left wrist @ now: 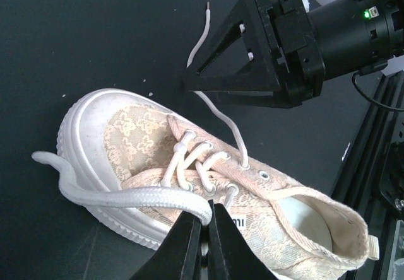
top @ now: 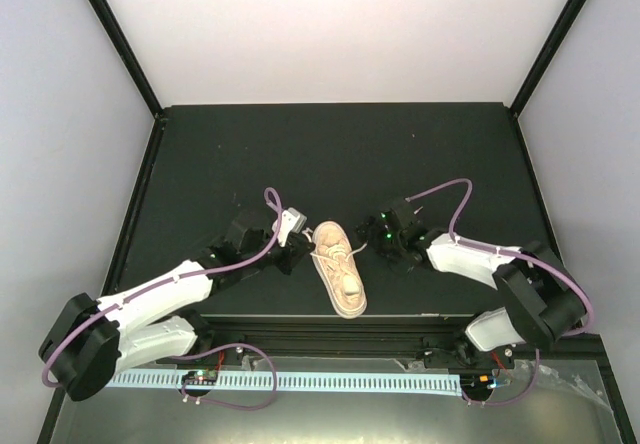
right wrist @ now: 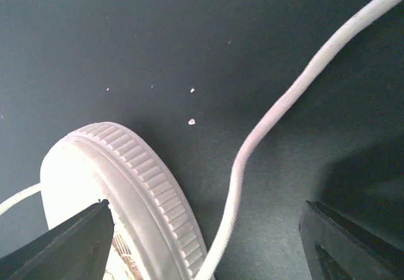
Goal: Tie the shoes
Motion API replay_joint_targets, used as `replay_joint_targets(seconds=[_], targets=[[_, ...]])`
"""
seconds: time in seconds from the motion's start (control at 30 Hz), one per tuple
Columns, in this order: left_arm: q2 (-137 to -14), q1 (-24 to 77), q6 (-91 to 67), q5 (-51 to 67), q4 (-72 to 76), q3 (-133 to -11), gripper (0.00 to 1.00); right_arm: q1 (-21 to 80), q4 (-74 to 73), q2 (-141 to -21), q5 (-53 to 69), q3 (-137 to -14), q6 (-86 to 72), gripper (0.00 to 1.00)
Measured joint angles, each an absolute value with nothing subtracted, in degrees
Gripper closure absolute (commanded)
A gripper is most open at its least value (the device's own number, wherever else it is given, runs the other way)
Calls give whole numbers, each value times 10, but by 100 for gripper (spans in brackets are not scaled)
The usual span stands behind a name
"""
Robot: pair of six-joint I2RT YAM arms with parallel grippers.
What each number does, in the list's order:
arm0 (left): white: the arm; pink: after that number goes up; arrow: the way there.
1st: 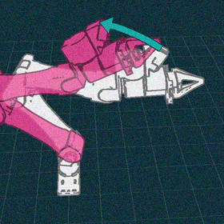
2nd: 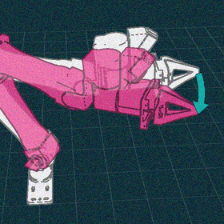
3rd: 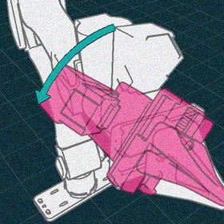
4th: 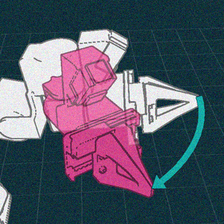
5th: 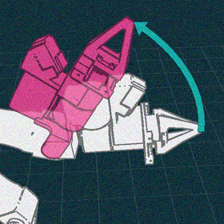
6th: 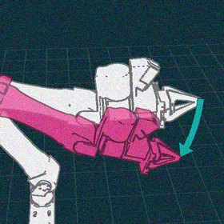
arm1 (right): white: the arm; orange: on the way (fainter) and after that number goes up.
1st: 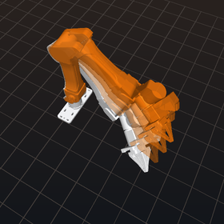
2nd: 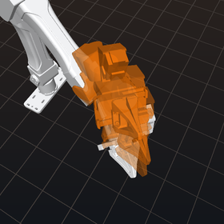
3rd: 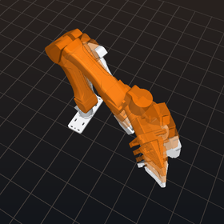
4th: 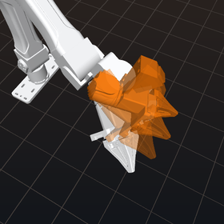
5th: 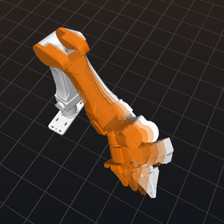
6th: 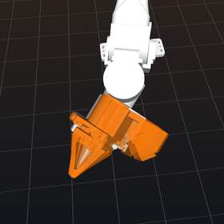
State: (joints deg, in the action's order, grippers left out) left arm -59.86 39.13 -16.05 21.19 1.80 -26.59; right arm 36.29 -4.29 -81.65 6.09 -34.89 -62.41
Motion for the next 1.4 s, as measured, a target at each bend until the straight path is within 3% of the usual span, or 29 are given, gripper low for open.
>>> replay_joint_targets(seconds=[0.13, 0.27, 0.33, 0.43, 0.5, 1.0, 1.4], targets=[[-608, 391, -160, 212, 19, -266, 98, 363, -17, -832, 76, -349, -641, 25], [-608, 391, -160, 212, 20, -266, 98, 363, 10, -853, 92, -349, -655, 41], [-608, 391, -160, 212, 20, -266, 98, 363, 24, -867, 98, -349, -662, 55], [-608, 391, -160, 213, 22, -266, 98, 363, 43, -881, 102, -346, -666, 87], [-615, 391, -157, 221, 25, -268, 98, 363, 57, -881, 102, -340, -661, 98], [-789, 391, -82, 372, 28, -401, 96, 363, 85, -687, 129, -318, -470, 98], [-854, 391, -75, 408, 36, -432, 91, 364, 73, -652, 200, -318, -394, 98]])
